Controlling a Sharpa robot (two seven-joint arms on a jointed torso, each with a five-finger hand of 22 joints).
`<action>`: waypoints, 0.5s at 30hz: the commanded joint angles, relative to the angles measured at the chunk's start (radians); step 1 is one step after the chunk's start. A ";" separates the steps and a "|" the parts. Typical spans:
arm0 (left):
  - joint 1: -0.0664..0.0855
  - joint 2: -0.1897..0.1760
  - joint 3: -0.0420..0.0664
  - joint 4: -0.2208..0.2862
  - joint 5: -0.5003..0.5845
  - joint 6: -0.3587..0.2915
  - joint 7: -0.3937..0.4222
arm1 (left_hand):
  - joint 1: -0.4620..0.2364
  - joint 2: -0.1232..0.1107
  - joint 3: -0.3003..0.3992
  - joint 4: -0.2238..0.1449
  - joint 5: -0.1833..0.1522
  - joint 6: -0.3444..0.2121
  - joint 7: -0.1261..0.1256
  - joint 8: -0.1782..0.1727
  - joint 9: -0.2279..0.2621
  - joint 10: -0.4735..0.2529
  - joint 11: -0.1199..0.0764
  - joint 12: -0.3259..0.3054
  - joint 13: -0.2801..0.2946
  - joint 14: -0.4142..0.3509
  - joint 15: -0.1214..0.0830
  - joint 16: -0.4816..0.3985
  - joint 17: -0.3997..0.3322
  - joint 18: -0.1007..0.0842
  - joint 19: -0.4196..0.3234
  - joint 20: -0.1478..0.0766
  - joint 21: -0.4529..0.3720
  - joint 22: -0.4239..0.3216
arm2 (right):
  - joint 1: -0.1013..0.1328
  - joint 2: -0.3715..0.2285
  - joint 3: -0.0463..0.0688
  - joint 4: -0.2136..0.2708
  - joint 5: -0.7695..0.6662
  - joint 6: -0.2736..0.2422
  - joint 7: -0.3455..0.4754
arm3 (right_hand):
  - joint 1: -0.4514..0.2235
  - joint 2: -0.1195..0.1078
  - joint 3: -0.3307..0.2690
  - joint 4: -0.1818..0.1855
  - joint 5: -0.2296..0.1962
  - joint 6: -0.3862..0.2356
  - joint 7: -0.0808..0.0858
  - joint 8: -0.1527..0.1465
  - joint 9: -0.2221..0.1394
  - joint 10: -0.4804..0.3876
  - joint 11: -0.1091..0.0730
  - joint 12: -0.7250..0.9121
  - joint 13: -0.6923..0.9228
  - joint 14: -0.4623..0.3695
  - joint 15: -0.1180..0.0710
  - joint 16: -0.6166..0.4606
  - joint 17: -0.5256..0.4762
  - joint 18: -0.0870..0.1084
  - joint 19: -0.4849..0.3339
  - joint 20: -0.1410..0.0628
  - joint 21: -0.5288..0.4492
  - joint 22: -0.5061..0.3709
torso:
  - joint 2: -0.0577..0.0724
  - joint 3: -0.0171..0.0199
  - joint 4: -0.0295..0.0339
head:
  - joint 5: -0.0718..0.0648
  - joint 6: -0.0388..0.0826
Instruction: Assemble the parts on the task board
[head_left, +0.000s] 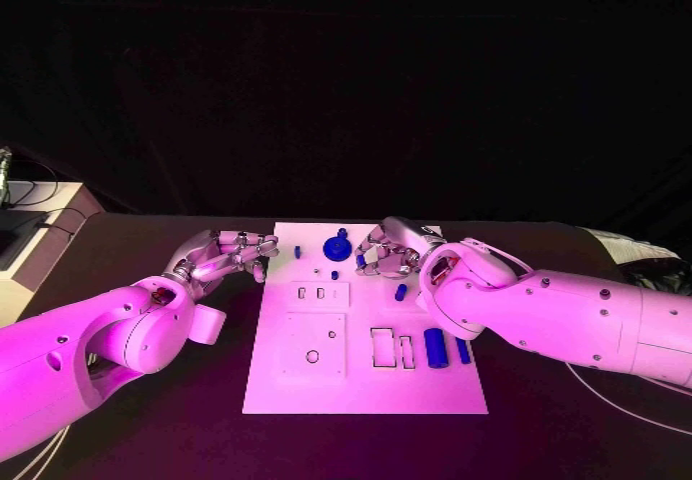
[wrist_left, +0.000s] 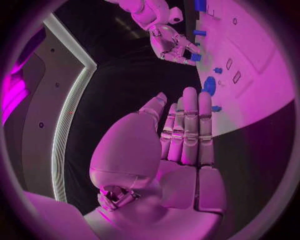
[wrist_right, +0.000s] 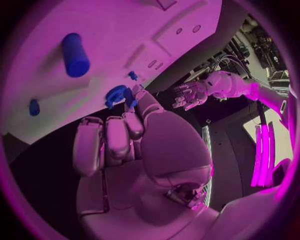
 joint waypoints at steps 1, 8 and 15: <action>0.000 0.006 0.001 0.001 -0.002 0.019 0.002 | 0.005 0.002 -0.004 -0.001 -0.003 0.002 0.001 0.002 0.000 -0.002 0.000 0.002 0.000 -0.004 0.002 -0.003 -0.001 0.011 -0.004 -0.001 0.002 -0.002 | -0.004 0.022 -0.003 0.001 -0.052 -0.005 -0.109 | -0.010 0.003 0.001 -0.005 0.005 0.029 0.005 0.001 0.002 0.005 -0.003 -0.006 0.026 0.001 0.000 -0.007 -0.002 -0.009 0.047 0.000 -0.004 0.189 | 0.001 -0.0027 0.0011 | 0.001 -0.003; 0.000 0.008 0.001 -0.001 -0.002 0.018 0.000 | 0.005 0.003 -0.003 -0.002 -0.003 0.002 0.001 0.002 0.000 -0.002 0.000 0.001 0.000 -0.005 0.002 -0.003 -0.001 0.011 -0.004 -0.001 0.003 -0.002 | -0.012 0.060 -0.011 0.001 -0.101 0.030 -0.119 | -0.015 0.003 0.003 -0.005 0.001 0.026 0.006 -0.001 0.002 0.003 -0.002 -0.009 0.025 0.001 0.000 -0.009 -0.005 -0.009 0.046 0.000 -0.009 0.188 | 0.002 -0.0008 0.0003 | 0.008 -0.005; 0.000 0.009 0.001 -0.001 -0.004 0.018 -0.003 | 0.007 0.001 -0.002 -0.005 -0.003 0.002 0.001 0.002 0.000 -0.002 0.000 0.002 0.000 -0.005 0.002 -0.003 -0.001 0.011 -0.005 -0.001 0.004 -0.002 | -0.020 0.074 -0.016 0.011 -0.156 0.044 -0.153 | -0.023 -0.005 0.002 -0.002 0.036 0.030 0.004 0.001 0.002 0.002 -0.004 -0.011 0.023 0.001 -0.001 -0.013 -0.011 -0.008 0.046 0.000 -0.013 0.187 | 0.001 -0.0009 0.0009 | 0.014 -0.013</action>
